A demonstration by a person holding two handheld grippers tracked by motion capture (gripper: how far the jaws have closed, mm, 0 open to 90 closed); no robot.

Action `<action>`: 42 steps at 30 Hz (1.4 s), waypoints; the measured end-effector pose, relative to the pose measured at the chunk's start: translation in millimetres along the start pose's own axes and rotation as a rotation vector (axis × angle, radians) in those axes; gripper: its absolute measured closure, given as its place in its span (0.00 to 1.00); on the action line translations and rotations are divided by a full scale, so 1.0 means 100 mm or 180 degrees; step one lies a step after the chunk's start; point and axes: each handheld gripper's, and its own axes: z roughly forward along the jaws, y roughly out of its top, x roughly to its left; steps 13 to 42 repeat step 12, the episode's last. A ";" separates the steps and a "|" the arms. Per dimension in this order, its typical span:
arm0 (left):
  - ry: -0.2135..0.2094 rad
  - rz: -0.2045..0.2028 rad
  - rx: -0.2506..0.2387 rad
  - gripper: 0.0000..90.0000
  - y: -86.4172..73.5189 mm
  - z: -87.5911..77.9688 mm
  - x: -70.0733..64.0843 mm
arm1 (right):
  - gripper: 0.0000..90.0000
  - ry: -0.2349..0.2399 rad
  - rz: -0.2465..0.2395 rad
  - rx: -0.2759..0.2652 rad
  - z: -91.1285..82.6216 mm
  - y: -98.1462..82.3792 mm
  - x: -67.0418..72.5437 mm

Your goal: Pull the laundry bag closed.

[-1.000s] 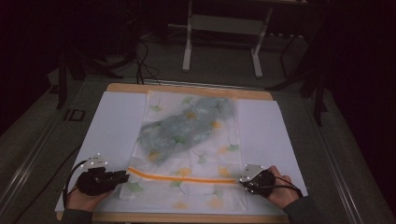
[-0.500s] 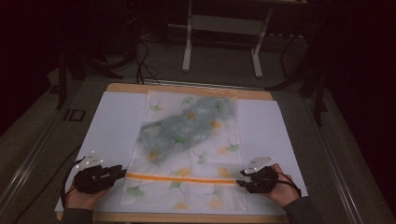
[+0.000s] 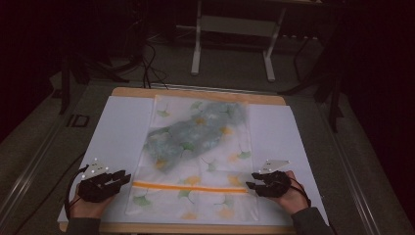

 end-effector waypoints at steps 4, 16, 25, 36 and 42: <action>0.0144 0.0013 0.0019 0.75 -0.01 0.05 -0.01 | 0.63 -0.0140 0.0227 -0.0078 0.04 -0.05 -0.03; 0.0658 -0.0078 0.0048 0.61 -0.05 0.21 0.03 | 0.60 -0.0439 0.0778 -0.0408 0.10 -0.26 -0.11; 0.0658 -0.0078 0.0048 0.61 -0.05 0.21 0.03 | 0.60 -0.0439 0.0778 -0.0408 0.10 -0.26 -0.11; 0.0658 -0.0078 0.0048 0.61 -0.05 0.21 0.03 | 0.60 -0.0439 0.0778 -0.0408 0.10 -0.26 -0.11; 0.0658 -0.0078 0.0048 0.61 -0.05 0.21 0.03 | 0.60 -0.0439 0.0778 -0.0408 0.10 -0.26 -0.11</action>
